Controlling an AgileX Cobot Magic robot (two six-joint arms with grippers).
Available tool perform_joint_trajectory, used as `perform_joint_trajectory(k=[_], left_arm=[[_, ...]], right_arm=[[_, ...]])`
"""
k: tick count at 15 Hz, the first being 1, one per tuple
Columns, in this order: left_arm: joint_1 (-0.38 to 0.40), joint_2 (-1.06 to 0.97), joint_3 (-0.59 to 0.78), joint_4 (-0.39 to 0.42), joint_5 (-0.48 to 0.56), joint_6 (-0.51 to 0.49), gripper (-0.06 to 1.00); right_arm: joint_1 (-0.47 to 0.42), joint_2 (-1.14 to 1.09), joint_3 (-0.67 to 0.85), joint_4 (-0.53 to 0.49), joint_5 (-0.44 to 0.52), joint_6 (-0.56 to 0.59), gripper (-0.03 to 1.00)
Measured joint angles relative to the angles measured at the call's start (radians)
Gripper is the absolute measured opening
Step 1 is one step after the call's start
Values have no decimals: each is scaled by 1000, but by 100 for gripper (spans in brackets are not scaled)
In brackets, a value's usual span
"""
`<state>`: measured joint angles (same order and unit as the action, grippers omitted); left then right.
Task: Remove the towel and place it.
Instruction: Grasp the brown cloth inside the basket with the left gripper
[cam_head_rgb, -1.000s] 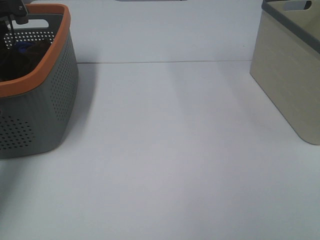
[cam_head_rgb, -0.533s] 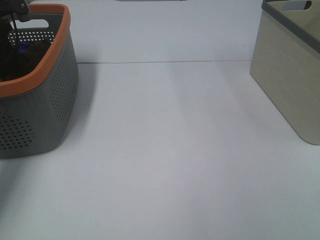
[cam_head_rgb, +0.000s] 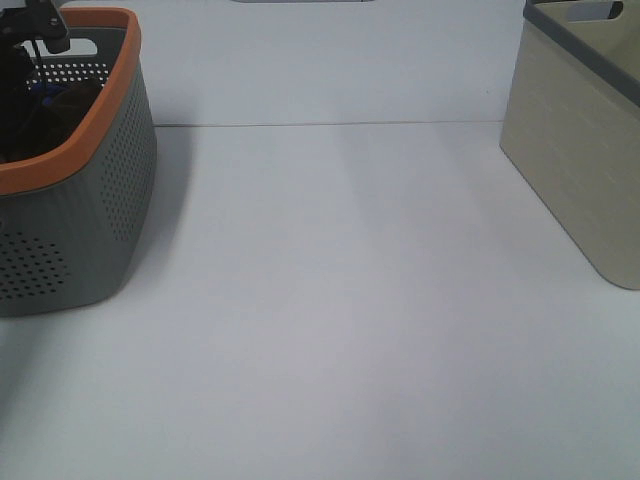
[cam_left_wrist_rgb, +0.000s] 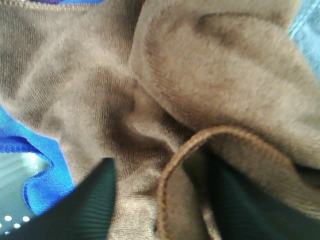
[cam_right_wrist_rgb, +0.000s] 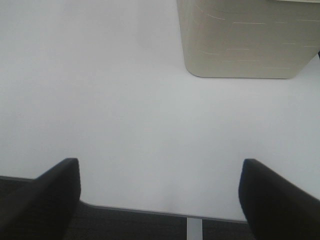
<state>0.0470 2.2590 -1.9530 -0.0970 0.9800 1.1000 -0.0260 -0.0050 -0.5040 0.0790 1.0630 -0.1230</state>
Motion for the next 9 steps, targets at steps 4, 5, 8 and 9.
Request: perform_joint_trajectory(k=[4,5,8,9], left_arm=[[0,0,0,-26,0,0,30],[0,0,0,-27,0,0,29],[0,0,0,-34,-29,0,24],[0,0,0,-39,-30,0,12]], right_arm=[[0,0,0,0,0,0,76],[0,0,0,0,0,0,76],[0,0,0,0,0,0,76],[0,0,0,0,0,0,76]])
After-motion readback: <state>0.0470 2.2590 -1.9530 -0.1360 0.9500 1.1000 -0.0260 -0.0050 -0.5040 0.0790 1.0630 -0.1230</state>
